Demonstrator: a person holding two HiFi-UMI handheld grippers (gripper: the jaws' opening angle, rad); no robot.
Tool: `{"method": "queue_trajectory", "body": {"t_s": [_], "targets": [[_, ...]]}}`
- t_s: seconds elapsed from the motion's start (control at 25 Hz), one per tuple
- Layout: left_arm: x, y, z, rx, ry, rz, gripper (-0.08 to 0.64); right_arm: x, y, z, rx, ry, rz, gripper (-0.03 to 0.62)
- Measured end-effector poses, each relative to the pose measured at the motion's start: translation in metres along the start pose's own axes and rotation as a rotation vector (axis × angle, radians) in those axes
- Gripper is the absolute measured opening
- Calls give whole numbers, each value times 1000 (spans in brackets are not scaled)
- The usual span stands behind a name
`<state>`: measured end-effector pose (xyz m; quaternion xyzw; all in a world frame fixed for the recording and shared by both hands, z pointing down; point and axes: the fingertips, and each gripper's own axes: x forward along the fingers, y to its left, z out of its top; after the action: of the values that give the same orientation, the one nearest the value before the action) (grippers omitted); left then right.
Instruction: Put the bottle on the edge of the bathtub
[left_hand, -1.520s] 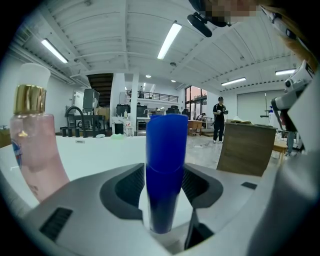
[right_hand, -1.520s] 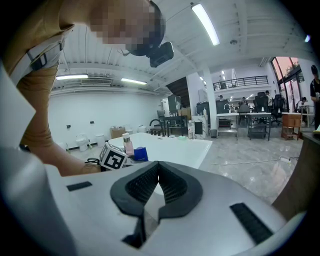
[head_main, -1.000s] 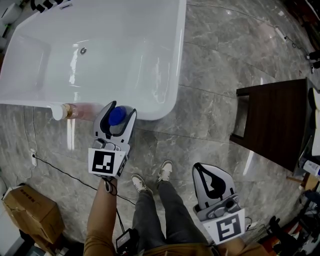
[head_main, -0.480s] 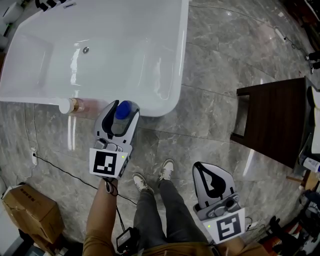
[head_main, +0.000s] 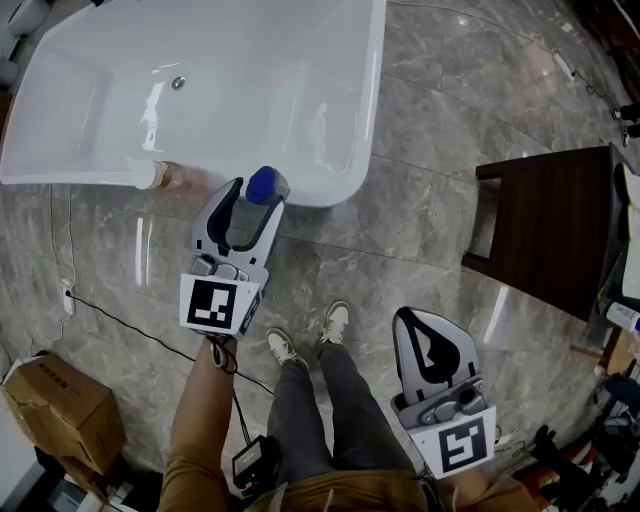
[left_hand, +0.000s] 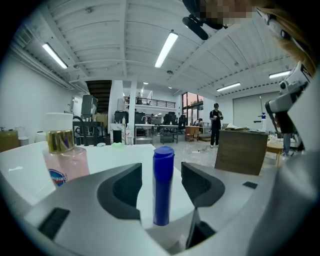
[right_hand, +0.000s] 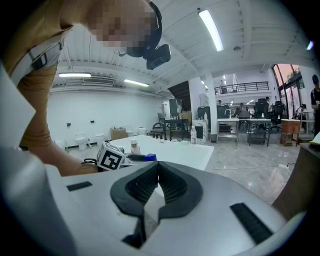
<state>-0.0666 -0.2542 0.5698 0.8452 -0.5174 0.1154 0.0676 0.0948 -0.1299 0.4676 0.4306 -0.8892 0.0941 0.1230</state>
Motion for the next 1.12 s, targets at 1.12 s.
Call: {"method": "queue_trajectory", "body": {"t_s": [1.12], "targets": [[-106,-6,67,41,-55,-18,233,-44,84,74,-68,-64,-13,6]]}}
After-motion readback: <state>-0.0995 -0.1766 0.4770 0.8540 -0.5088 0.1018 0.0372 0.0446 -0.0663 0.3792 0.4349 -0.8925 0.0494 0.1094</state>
